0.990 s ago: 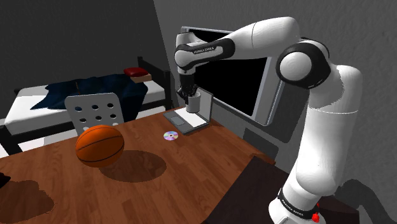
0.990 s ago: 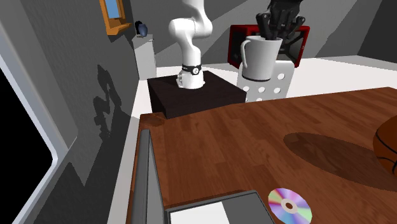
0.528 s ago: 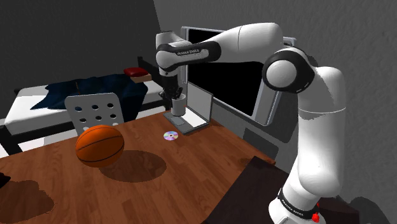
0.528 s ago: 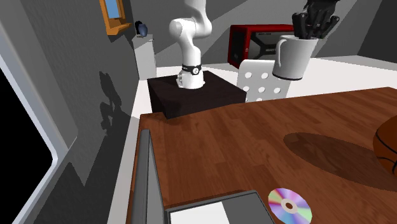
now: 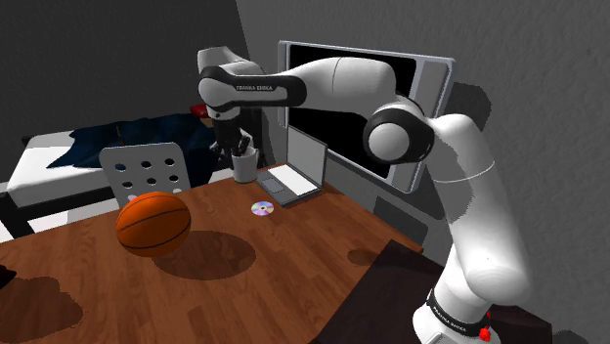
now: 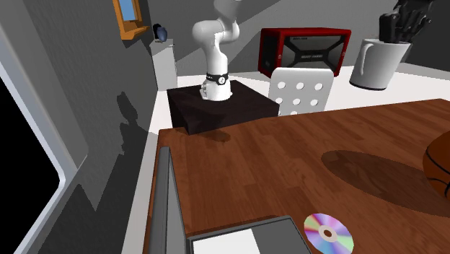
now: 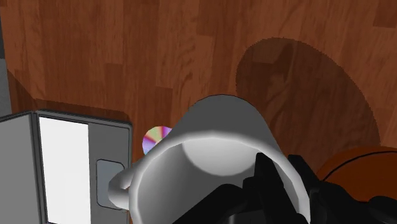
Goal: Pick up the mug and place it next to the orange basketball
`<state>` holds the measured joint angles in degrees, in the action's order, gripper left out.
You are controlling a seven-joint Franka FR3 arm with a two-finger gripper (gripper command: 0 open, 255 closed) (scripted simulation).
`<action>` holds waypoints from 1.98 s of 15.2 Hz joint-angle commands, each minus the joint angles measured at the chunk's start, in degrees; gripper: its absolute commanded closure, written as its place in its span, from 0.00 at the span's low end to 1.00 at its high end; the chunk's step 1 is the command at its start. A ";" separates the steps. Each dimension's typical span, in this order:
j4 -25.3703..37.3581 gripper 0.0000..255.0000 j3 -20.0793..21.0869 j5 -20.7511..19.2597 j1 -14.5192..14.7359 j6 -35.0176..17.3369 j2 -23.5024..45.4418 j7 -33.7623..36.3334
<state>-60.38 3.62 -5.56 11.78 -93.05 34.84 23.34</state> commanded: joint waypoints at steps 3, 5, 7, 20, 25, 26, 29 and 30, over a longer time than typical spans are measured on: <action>12.98 1.00 0.27 -0.46 2.83 4.85 8.28 2.30; 9.88 1.00 0.30 -0.44 2.69 2.66 7.39 2.46; 7.24 1.00 0.33 -0.43 2.57 0.66 6.76 2.61; -4.19 1.00 0.34 -0.56 2.15 -9.91 5.93 3.35; -6.99 1.00 0.30 -0.67 2.07 -13.33 6.56 3.60; -7.48 1.00 0.29 -0.69 2.06 -13.98 6.73 3.65; -8.83 1.00 0.25 -0.77 2.04 -15.91 7.31 3.79; -9.22 1.00 0.24 -0.80 2.03 -16.53 7.53 3.84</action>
<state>-69.21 3.87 -6.33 13.79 -108.93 42.17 27.10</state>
